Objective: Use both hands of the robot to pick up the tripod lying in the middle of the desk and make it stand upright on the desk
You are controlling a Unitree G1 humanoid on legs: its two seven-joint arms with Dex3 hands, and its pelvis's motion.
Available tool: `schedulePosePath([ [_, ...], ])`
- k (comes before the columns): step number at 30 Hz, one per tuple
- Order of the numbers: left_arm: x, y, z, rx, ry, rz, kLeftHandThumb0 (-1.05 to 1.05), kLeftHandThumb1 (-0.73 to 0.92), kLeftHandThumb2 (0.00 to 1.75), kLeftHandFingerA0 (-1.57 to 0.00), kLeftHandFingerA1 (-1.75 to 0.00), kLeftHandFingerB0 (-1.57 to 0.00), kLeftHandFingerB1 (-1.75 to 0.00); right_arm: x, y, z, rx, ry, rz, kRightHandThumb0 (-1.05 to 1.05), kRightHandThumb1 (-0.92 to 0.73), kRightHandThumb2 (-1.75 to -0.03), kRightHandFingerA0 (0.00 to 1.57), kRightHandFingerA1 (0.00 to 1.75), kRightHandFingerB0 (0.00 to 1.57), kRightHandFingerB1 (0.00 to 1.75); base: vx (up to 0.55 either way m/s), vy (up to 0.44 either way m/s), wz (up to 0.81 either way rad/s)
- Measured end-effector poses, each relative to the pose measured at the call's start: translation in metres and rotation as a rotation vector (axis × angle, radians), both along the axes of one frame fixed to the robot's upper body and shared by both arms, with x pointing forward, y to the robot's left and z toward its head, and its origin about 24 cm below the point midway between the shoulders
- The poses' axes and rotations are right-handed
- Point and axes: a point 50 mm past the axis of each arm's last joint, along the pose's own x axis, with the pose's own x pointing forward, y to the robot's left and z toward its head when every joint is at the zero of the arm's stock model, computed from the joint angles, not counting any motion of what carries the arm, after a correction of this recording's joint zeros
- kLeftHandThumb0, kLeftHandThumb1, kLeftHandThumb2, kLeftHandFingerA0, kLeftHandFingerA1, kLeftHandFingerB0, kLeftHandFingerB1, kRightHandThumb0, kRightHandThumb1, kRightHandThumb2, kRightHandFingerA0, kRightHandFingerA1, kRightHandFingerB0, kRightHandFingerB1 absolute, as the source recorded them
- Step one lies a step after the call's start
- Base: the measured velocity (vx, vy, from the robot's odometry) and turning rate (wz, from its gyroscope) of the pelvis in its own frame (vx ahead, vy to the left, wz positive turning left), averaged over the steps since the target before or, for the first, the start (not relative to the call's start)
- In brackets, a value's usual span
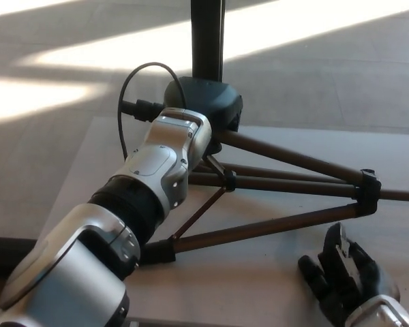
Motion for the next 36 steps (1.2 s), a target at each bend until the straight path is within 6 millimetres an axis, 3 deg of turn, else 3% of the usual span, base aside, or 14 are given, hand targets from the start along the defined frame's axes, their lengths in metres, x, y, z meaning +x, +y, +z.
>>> schedulePosePath([
  [8,-0.002,-0.004,0.01,-0.045,-0.029,-0.02,-0.28,0.72,0.77,-0.79,-1.1,-0.72,-0.77,0.04,0.013,0.003,0.14,0.01,-0.019,-0.63,-0.66,-0.78,0.0,0.4,0.0,0.04,0.0,0.0,0.0],
  [12,-0.003,-0.006,0.013,-0.062,-0.038,-0.028,-0.27,0.71,0.74,-0.79,-1.32,-0.74,-0.84,0.054,0.012,0.0,0.191,0.005,-0.027,-0.63,-0.64,-0.77,0.0,0.33,0.0,0.02,0.0,0.0,0.0],
  [15,-0.003,-0.006,0.013,-0.067,-0.04,-0.032,-0.27,0.74,0.73,-0.77,-1.15,-0.72,-0.8,0.062,0.012,-0.002,0.22,-0.001,-0.03,-0.65,-0.62,-0.82,0.01,0.49,0.0,0.1,0.0,0.0,0.0],
  [16,-0.004,-0.007,0.014,-0.07,-0.043,-0.033,-0.28,0.74,0.73,-0.76,-1.16,-0.71,-0.81,0.065,0.012,-0.003,0.23,-0.003,-0.034,-0.39,-0.52,-1.05,0.05,0.57,0.02,0.56,0.0,0.0,0.0],
  [17,-0.004,-0.007,0.015,-0.074,-0.046,-0.035,-0.28,0.74,0.73,-0.76,-1.16,-0.71,-0.81,0.067,0.012,-0.003,0.237,-0.006,-0.033,-0.39,-0.52,-1.05,0.05,0.57,0.02,0.56,0.0,0.0,0.0],
  [19,-0.004,-0.006,0.017,-0.077,-0.052,-0.036,-0.27,0.69,0.73,-0.77,-1.03,-0.73,-0.76,0.072,0.015,-0.005,0.246,-0.011,-0.025,-0.61,-0.64,-0.59,0.06,0.69,0.02,0.41,0.0,0.0,0.0],
  [21,-0.003,-0.004,0.018,-0.078,-0.055,-0.032,-0.26,0.67,0.73,-0.79,-1.39,-0.74,-0.89,0.076,0.017,-0.006,0.249,-0.017,-0.02,-0.6,-0.61,-0.59,0.0,0.67,0.0,0.38,0.0,0.0,0.0],
  [24,-0.003,-0.003,0.019,-0.079,-0.059,-0.03,-0.28,0.72,0.7,-0.79,-1.33,-0.75,-0.92,0.08,0.019,-0.007,0.244,-0.021,-0.024,-0.57,-0.53,-0.68,0.0,0.64,0.0,0.15,0.0,0.0,0.0],
  [25,-0.003,-0.003,0.019,-0.079,-0.059,-0.029,-0.29,0.7,0.71,-0.83,-1.38,-0.77,-0.94,0.081,0.019,-0.007,0.243,-0.021,-0.027,-0.35,-0.42,-0.96,0.07,0.58,0.0,0.51,0.0,0.0,0.0],
  [27,-0.003,-0.003,0.019,-0.077,-0.06,-0.029,-0.28,0.71,0.73,-0.79,-1.52,-0.76,-0.97,0.083,0.018,-0.009,0.238,-0.016,-0.045,-0.55,-0.47,-0.72,0.14,0.68,0.16,0.45,0.0,0.0,0.0],
  [28,-0.003,-0.003,0.02,-0.077,-0.061,-0.03,-0.26,0.71,0.75,-0.81,-1.49,-0.77,-0.93,0.084,0.017,-0.01,0.235,-0.014,-0.059,-0.38,-0.54,-0.55,0.62,0.89,0.38,0.46,0.0,0.0,0.0],
  [30,-0.003,-0.003,0.021,-0.077,-0.066,-0.033,-0.25,0.71,0.76,-0.78,-1.12,-0.74,-0.8,0.085,0.015,-0.012,0.22,-0.006,-0.081,-0.21,-0.63,-0.59,0.91,0.98,0.61,0.49,0.0,0.0,0.0],
  [34,-0.003,-0.001,0.023,-0.074,-0.074,-0.031,-0.27,0.7,0.71,-0.78,-1.23,-0.74,-0.81,0.084,0.012,-0.018,0.168,0.007,-0.118,-0.26,-0.56,-0.62,0.97,1.57,0.89,0.89,0.0,0.0,0.0],
  [36,-0.003,-0.001,0.024,-0.073,-0.079,-0.034,-0.26,0.7,0.74,-0.77,-1.13,-0.74,-0.8,0.084,0.01,-0.019,0.143,-0.001,-0.135,-0.34,-0.51,-0.95,1.22,1.34,0.87,0.98,0.0,0.0,0.0],
])
